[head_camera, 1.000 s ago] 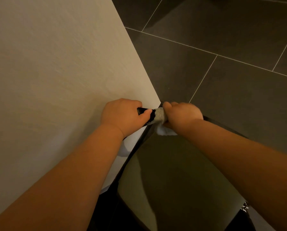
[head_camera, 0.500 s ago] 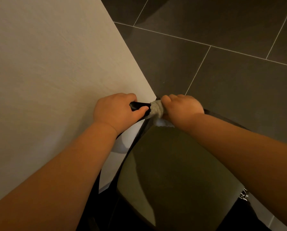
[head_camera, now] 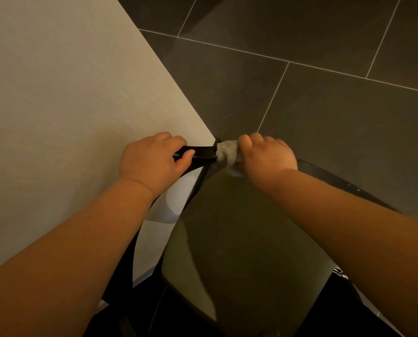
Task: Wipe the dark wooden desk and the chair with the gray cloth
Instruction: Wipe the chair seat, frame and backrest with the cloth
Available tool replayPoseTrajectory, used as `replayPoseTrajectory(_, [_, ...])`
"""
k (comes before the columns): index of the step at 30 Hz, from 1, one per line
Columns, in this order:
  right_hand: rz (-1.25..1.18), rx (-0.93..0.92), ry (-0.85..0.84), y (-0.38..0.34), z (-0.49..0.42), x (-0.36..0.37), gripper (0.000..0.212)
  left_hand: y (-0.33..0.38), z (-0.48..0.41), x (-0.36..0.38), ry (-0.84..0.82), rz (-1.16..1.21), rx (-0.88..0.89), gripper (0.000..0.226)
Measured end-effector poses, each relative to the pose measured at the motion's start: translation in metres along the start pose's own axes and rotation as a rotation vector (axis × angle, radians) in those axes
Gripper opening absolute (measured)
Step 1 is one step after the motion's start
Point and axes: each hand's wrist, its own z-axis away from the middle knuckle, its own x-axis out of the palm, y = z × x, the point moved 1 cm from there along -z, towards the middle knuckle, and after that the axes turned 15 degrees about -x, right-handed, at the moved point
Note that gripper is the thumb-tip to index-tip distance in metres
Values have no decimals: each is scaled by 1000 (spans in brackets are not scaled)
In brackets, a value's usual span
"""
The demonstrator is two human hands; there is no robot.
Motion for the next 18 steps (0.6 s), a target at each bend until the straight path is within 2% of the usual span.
replayPoseTrajectory(4, [67, 140, 56, 24, 60, 6, 58, 3, -1, 1, 36, -32, 3, 36])
replayPoseTrajectory(6, [112, 203, -5, 25, 59, 7, 61, 7, 1, 3, 78, -32, -8, 38])
replayPoseTrajectory(8, [34, 232, -49, 16, 38, 1, 64, 20, 1, 3, 122, -121, 8, 35])
replayPoseTrajectory(9, [1, 197, -49, 11, 24, 0, 62, 32, -1, 4, 99, -230, 16, 33])
replayPoseTrajectory(11, [-5, 79, -19, 0, 6, 2, 53, 60, -8, 11, -58, -459, 8, 21])
replayPoseTrajectory(13, [29, 29, 11, 2, 7, 4, 49, 85, -19, 14, -236, -520, -51, 11])
replayPoseTrajectory(14, [43, 43, 21, 7, 15, 6, 51, 94, -23, 16, -300, -542, -85, 16])
replayPoseTrajectory(16, [45, 96, 43, 22, 40, 10, 56, 107, -23, 25, -283, -599, -15, 24])
replayPoseTrajectory(18, [69, 132, 56, 36, 67, 14, 60, 114, -18, 32, -211, -549, 48, 24])
